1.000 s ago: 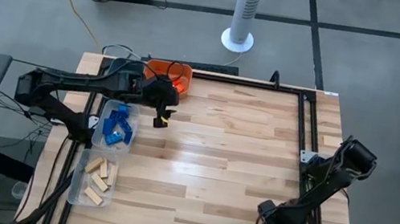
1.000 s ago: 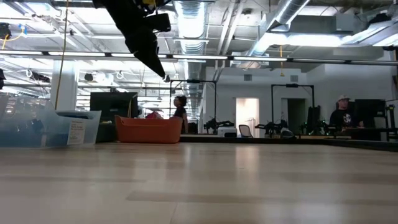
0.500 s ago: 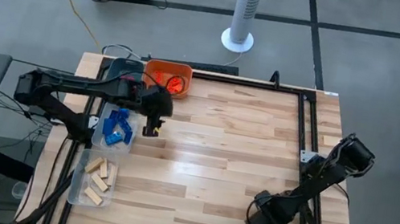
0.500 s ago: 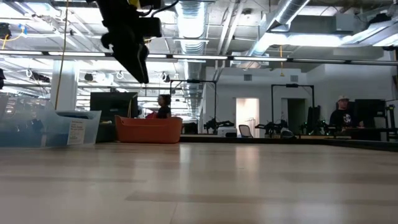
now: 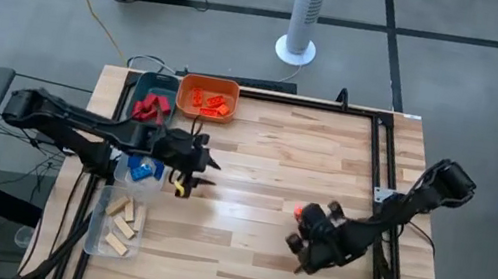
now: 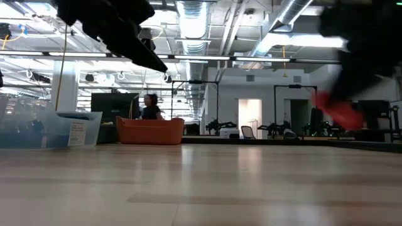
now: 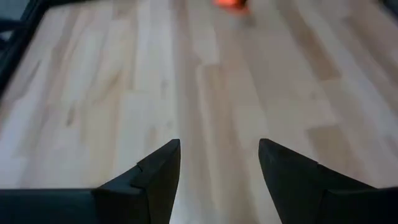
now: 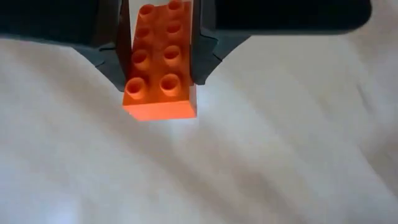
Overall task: Sort blocks
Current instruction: Put the orange game piece into the orange bin
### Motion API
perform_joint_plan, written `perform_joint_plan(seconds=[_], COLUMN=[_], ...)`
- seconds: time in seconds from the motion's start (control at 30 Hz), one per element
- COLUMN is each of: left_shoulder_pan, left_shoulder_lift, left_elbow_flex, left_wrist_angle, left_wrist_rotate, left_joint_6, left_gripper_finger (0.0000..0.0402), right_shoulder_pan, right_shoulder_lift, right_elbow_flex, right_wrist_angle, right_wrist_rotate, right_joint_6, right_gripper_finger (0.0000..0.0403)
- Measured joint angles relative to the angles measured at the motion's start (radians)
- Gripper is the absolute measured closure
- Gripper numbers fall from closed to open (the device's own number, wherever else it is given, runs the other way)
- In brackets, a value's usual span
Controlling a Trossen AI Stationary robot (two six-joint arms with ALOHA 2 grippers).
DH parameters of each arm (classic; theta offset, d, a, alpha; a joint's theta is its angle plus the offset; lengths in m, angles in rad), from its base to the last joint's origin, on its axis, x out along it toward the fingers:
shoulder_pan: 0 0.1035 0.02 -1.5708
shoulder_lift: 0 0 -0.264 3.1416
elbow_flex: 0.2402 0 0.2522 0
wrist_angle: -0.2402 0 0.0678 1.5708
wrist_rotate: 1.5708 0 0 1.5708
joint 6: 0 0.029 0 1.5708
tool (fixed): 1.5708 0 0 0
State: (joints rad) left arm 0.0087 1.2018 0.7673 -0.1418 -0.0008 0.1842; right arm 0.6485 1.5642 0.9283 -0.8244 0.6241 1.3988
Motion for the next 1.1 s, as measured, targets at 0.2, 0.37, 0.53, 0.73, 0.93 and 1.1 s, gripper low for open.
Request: perform_joint_plan(seconds=[0.2, 0.37, 0.53, 0.73, 0.93, 1.1], left_shoulder_pan=[-0.034, -0.072, -0.097, -0.099, -0.099, -0.099], left_shoulder_lift=[0.035, 0.076, 0.077, 0.077, 0.077, 0.077], left_elbow_flex=[-0.104, -0.104, -0.104, -0.104, -0.104, -0.103], left_wrist_angle=[0.224, 0.28, 0.329, 0.472, 0.57, 0.581], left_wrist_rotate=[0.024, 0.026, 0.025, 0.023, 0.021, -0.01], left_joint_6=[-0.056, -0.058, -0.068, -0.088, -0.084, -0.078], left_gripper_finger=[0.0189, 0.0189, 0.0189, 0.0189, 0.0189, 0.0189], right_shoulder_pan=[-0.126, -0.243, -0.317, -0.357, -0.376, -0.376], right_shoulder_lift=[-0.011, 0.013, 0.011, 0.065, 0.138, 0.199], right_elbow_flex=[0.0, 0.0, 0.001, 0.002, 0.061, 0.128], right_wrist_angle=[0.429, 0.916, 1.225, 1.491, 1.525, 1.517], right_wrist_rotate=[0.264, 0.159, 0.0, -0.125, -0.156, -0.157], right_joint_6=[-0.51, -1.017, -1.319, -1.505, -1.564, -1.61], right_gripper_finger=[0.0316, 0.0315, 0.0315, 0.0315, 0.0315, 0.0315])
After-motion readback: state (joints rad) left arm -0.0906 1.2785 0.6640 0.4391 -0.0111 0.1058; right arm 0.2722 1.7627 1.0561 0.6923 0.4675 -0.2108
